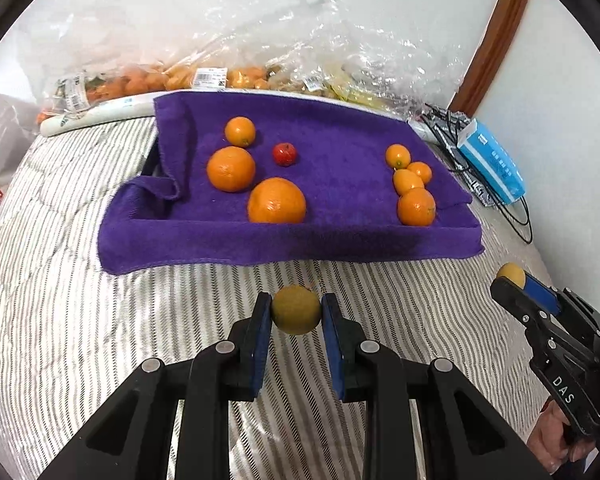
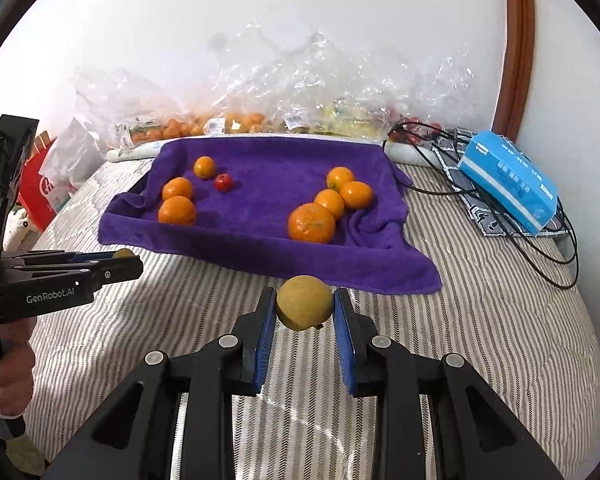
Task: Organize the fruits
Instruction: 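Lift both held yellow fruits and carry them over the purple towel, then lower both yellow fruits onto the purple towel and open both tools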
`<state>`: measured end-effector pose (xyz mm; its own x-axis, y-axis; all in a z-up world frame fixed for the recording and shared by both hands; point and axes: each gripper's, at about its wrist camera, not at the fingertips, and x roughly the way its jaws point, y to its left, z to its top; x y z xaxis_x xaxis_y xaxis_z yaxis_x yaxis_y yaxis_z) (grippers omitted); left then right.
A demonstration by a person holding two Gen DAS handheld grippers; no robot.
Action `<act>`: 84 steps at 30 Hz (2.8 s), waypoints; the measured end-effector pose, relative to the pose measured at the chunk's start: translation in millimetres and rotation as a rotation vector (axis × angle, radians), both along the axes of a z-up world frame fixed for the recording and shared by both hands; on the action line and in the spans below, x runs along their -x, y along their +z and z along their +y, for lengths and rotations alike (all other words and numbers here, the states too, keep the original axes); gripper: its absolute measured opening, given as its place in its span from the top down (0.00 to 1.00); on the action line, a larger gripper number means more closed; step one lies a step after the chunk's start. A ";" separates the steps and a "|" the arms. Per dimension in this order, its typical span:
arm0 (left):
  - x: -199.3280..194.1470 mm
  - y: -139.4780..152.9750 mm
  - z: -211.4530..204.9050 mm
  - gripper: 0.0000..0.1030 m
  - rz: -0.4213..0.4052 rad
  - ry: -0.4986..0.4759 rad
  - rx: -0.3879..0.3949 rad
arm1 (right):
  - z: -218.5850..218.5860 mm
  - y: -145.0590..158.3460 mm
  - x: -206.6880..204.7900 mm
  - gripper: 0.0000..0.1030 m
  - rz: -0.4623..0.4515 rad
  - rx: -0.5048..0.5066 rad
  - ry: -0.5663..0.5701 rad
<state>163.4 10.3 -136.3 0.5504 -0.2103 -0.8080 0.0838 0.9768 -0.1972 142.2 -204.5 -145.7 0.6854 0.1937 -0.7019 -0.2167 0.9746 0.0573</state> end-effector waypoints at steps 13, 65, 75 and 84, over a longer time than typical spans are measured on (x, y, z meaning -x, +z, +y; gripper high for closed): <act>11.1 18.1 19.3 0.77 -0.024 0.035 0.015 | 10.7 13.7 2.3 0.73 -0.021 0.009 0.017; -117.2 58.8 84.3 0.77 -0.116 0.081 0.026 | 22.3 35.9 -150.8 0.72 -0.093 -0.029 0.050; -147.3 25.7 62.3 0.77 -0.047 0.051 0.048 | 38.9 -10.3 -170.2 0.72 0.007 -0.024 0.101; -172.0 -6.8 44.4 0.77 0.027 0.019 0.038 | 55.1 -34.5 -177.3 0.72 0.052 0.020 0.163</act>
<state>335.4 54.7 -143.1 0.5328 -0.2312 -0.8141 0.0595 0.9698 -0.2365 319.5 -149.4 -180.2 0.6089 0.2853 -0.7402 -0.3697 0.9276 0.0535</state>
